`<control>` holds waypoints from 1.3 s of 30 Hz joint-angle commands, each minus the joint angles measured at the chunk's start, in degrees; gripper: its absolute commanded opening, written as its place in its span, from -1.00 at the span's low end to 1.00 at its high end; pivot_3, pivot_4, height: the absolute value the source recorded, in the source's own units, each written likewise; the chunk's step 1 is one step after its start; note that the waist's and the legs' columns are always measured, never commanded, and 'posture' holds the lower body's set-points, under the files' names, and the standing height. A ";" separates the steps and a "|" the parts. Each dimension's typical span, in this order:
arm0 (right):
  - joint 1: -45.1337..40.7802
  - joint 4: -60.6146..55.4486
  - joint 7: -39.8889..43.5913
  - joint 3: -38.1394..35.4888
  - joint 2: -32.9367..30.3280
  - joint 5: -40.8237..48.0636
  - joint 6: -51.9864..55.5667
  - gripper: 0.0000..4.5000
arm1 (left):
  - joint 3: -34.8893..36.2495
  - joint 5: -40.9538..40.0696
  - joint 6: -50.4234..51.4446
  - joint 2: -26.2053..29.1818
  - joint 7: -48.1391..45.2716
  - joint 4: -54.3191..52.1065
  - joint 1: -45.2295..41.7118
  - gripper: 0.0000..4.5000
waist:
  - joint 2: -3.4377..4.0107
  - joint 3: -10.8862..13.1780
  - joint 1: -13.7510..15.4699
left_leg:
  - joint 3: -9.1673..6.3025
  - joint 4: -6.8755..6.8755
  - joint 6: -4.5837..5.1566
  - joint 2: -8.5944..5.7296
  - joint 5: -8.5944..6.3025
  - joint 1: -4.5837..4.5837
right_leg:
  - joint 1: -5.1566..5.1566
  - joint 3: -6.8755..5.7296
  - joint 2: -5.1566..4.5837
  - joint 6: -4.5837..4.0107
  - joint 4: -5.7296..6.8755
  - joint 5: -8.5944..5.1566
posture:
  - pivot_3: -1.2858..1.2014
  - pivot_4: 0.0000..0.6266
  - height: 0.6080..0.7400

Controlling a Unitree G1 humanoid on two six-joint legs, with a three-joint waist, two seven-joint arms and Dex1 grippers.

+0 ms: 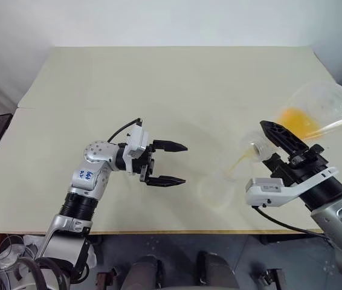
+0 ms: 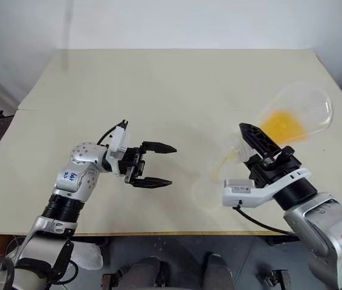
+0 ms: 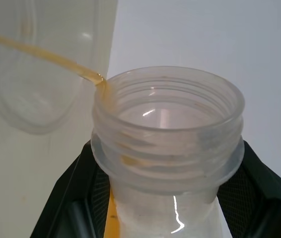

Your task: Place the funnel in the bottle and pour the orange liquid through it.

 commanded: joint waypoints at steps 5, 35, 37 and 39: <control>0.98 -1.61 -1.08 -2.50 1.99 -3.44 -2.71 0.09 | 0.69 -0.74 0.12 -0.33 -0.63 -1.88 -0.19 1.00 | 0.00 0.00 -0.01 | 0.00 0.00 0.00 0.01 0.00 0.00 | 0.00 0.00 0.01 0.00 0.00 0.00 | 0.03 -0.52 1.00; 0.40 -1.00 -2.60 -3.54 6.37 -9.67 -9.58 0.09 | 0.54 -0.58 0.51 -1.95 -0.60 -1.71 -0.86 1.00 | 0.00 0.00 -0.04 | 0.00 0.00 -0.01 0.00 0.00 0.02 | 0.00 0.00 0.01 0.00 0.03 0.00 | 0.03 -0.52 1.00; 0.28 -0.85 -2.59 -3.50 6.59 -9.76 -9.86 0.09 | 0.54 -0.61 0.53 -2.00 -0.62 -1.70 -0.81 1.00 | 0.00 0.00 -0.04 | 0.00 0.00 -0.01 0.00 0.00 0.02 | 0.00 0.00 0.01 0.00 0.03 0.00 | 0.03 -0.52 1.00; 0.03 -0.65 -2.58 -3.49 6.55 -9.91 -10.03 0.09 | 0.54 -0.65 0.59 -2.05 -0.61 -1.74 -0.76 1.00 | 0.00 0.00 -0.04 | 0.00 0.00 -0.01 0.00 0.00 0.02 | 0.00 0.00 0.01 0.00 0.03 0.00 | 0.03 -0.52 1.00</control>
